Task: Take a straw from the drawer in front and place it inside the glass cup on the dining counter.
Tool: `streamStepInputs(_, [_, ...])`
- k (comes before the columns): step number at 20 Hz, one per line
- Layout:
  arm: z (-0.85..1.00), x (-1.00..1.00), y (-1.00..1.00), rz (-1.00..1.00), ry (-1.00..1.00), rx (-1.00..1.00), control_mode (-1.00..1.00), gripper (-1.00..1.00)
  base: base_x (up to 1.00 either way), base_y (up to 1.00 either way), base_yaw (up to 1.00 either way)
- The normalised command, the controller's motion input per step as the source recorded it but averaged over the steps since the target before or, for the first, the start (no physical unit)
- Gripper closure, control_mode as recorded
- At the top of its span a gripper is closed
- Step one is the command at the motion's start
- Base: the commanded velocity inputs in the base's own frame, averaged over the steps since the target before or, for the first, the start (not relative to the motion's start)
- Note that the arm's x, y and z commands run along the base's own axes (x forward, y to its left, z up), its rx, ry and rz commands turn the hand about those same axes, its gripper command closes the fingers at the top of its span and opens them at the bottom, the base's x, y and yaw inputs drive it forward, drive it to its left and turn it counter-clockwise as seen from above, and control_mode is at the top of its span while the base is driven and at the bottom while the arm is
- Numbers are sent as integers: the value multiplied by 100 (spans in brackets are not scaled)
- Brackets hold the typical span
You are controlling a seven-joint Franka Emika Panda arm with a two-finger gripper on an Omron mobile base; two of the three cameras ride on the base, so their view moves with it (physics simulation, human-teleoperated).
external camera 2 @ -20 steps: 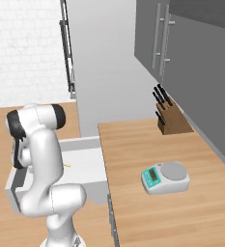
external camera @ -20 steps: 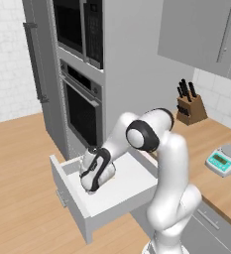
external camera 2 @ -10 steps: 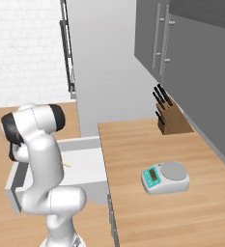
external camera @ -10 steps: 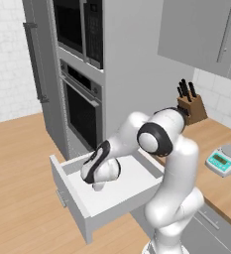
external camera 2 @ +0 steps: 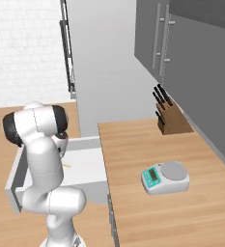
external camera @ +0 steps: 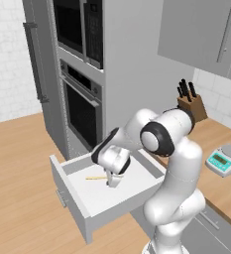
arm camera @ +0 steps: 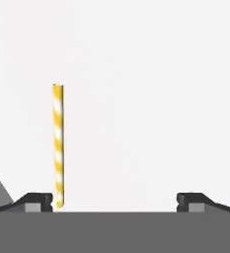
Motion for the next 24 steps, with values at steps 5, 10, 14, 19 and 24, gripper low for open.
streamStepInputs(5, [0,41,-12,0,12,-4,-100,-100,0,0,0])
streamStepInputs(10, [0,52,0,0,22,-3,-100,-100,0,0,0])
streamStepInputs(14, [0,55,0,0,23,-2,-100,-100,0,0,0])
streamStepInputs(19, [7,61,2,0,22,0,-100,-100,0,0,0])
streamStepInputs(24, [0,42,21,0,17,-3,-100,-100,0,0,0])
